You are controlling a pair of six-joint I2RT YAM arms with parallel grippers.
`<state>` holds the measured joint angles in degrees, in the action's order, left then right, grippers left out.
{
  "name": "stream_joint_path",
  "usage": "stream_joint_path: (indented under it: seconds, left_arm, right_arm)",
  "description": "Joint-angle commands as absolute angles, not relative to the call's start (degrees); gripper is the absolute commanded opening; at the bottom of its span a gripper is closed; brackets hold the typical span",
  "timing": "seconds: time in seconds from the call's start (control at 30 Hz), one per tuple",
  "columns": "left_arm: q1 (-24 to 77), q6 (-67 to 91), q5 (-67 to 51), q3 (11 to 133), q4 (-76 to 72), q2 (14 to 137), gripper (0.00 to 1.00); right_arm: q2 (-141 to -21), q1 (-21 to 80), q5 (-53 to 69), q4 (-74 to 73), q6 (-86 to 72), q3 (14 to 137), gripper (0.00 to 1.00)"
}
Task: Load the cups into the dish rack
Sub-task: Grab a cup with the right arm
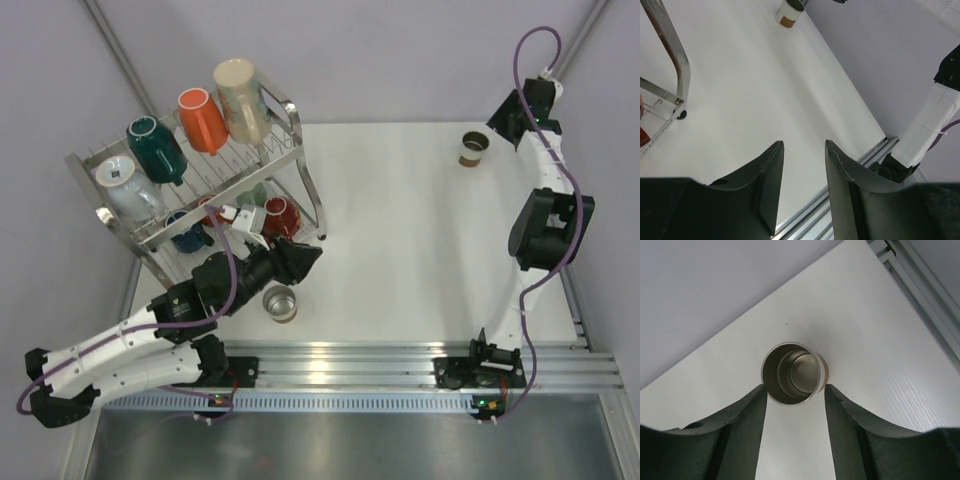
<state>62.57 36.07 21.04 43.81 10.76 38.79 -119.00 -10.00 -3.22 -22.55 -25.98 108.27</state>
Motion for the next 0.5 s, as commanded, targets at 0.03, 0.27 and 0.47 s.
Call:
stream_joint_path:
  seconds: [0.03, 0.27, 0.47]
  left_arm:
    - [62.67, 35.68, 22.94, 43.59, 9.75, 38.76, 0.44]
    - [62.67, 35.33, 24.26, 44.30, 10.81, 37.88, 0.45]
    - [62.67, 35.51, 25.40, 44.03, 10.81, 37.27, 0.45]
  right_arm:
    - [-122.60, -11.34, -4.05, -21.73, -24.08, 111.18, 0.51]
    - [-129.11, -11.87, -0.54, -21.71, -24.87, 114.61, 0.50]
    - [-132.54, -11.87, 3.34, -21.09, -25.84, 113.47, 0.39]
